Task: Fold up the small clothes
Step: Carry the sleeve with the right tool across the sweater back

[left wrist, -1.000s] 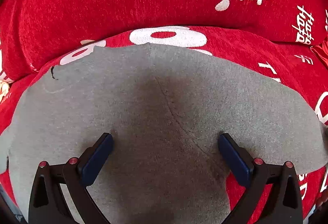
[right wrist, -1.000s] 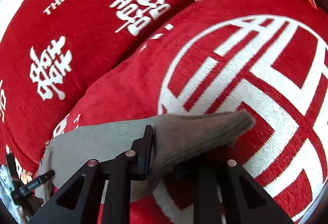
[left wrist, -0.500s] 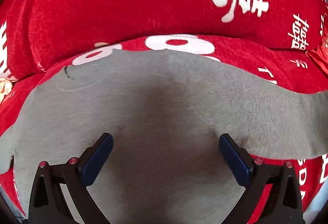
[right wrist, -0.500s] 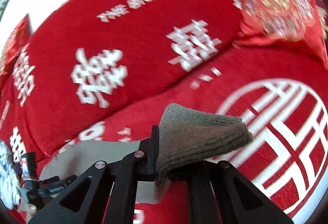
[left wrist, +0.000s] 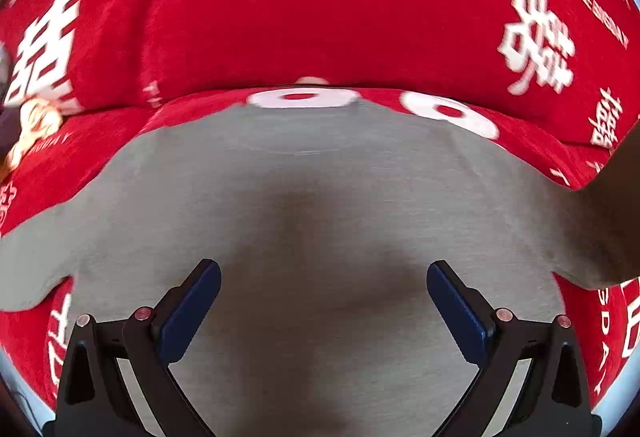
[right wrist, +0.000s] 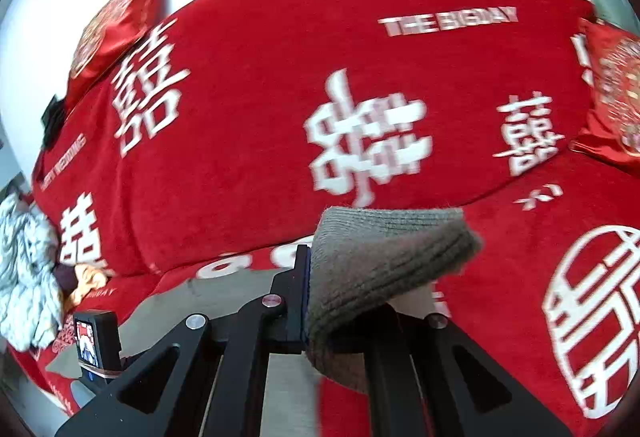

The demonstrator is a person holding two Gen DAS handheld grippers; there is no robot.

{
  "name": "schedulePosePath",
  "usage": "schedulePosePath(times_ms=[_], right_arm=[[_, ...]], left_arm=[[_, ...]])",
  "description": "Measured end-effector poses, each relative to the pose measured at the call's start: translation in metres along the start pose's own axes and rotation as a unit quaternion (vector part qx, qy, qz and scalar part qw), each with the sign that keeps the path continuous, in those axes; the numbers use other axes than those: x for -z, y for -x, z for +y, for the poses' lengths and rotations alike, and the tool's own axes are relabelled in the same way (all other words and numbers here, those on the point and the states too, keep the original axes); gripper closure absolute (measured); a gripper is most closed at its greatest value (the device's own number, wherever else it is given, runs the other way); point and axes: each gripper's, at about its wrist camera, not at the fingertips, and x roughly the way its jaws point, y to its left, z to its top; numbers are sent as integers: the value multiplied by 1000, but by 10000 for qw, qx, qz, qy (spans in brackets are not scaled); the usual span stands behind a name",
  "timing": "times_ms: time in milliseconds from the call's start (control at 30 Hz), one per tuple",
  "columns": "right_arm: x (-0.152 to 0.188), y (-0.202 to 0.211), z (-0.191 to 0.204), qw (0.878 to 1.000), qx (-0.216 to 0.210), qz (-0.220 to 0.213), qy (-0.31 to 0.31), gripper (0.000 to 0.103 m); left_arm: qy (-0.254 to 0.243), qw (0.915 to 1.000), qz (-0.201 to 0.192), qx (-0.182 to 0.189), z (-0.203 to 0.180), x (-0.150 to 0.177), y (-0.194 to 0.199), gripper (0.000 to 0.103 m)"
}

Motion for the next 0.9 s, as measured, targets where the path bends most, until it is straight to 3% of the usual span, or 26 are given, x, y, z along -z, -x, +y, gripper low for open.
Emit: schedulePosePath(times_ms=[467, 667, 900], right_arm=[[30, -58, 137, 9952, -392, 552, 710, 97], [43, -79, 179, 9921, -413, 724, 935, 97], [90, -119, 236, 9805, -161, 1051, 1654, 97]], left_arm=[[698, 9973, 72, -211, 108, 26, 1, 0], [775, 9969, 4, -166, 136, 38, 11, 0], [924, 9956, -122, -117, 167, 41, 24, 0]])
